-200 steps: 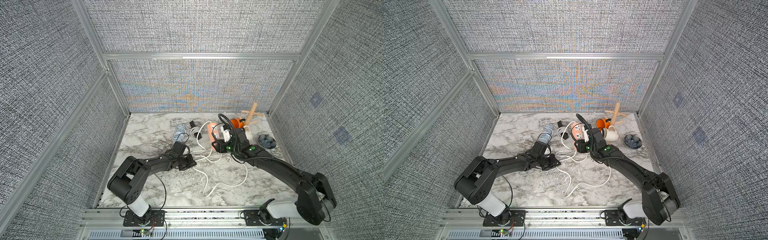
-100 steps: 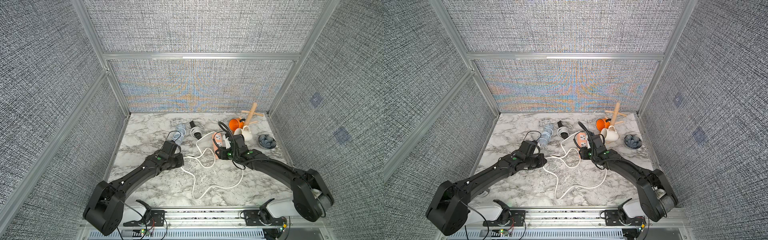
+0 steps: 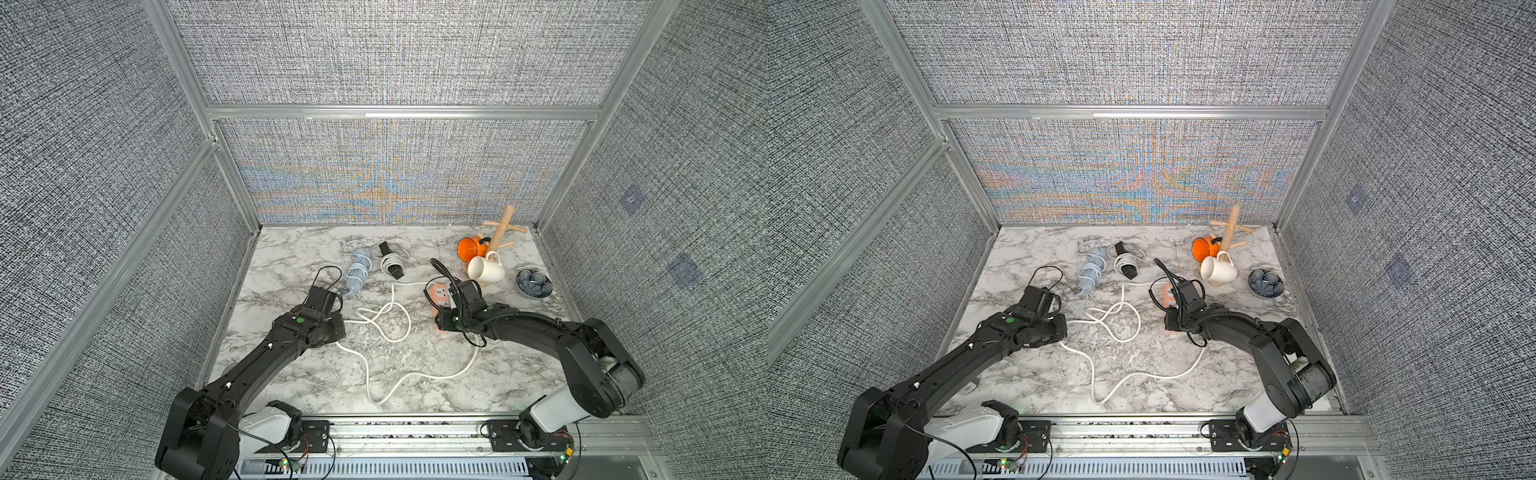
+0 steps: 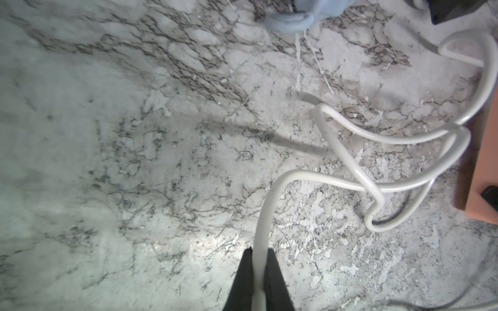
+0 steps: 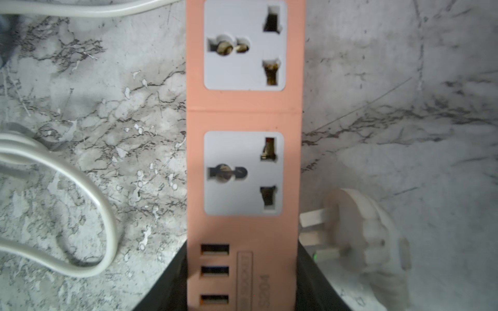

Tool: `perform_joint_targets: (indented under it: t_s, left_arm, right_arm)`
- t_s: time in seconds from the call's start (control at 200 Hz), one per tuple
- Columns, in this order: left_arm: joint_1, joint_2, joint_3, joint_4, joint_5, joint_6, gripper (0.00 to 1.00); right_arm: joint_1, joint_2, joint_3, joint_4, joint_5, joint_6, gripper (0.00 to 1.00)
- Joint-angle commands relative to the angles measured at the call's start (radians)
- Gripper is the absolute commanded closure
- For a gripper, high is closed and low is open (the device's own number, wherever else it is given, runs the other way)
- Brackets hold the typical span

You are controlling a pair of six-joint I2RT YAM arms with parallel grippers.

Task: Unwrap the cord wrapped around the power strip
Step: Move the power cord to the center of the board, then place the power strip at the center of the board.

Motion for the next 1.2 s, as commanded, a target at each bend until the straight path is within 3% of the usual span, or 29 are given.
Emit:
perform_joint_targets:
  t_s: [0.0,0.205,0.4,0.525,0.671,0.846,1.191]
  left_arm:
    - [0.059,-0.021,-0.012,-0.025,-0.06,0.008,1.0]
    - [0.211,-0.099,-0.054,0.002,-0.094,-0.079,1.0]
    - [0.274,-0.201,-0.136,0.064,-0.232,-0.134,1.0]
    - [0.325,-0.236,-0.162,0.069,-0.267,-0.156,1.0]
    - [0.4,-0.223,-0.181,0.12,-0.26,-0.174,1.0]
    - [0.421,-0.16,-0.174,0.16,-0.322,-0.185,1.0]
    - [0.555,-0.125,-0.199,0.247,-0.296,-0.224,1.0]
  right_arm:
    - [-0.013,0.006,-0.014,-0.012,0.06,0.032,1.0]
    - [-0.027,-0.038,-0.084,-0.029,0.088,0.054,1.0]
    - [-0.015,-0.072,-0.099,-0.105,0.112,0.023,1.0]
    - [-0.005,-0.085,-0.074,-0.203,0.191,0.038,1.0]
    - [-0.005,-0.098,-0.06,-0.285,0.21,0.042,1.0]
    - [-0.008,-0.106,-0.061,-0.338,0.198,0.028,1.0]
    - [-0.134,-0.156,-0.19,-0.354,0.138,0.07,1.0]
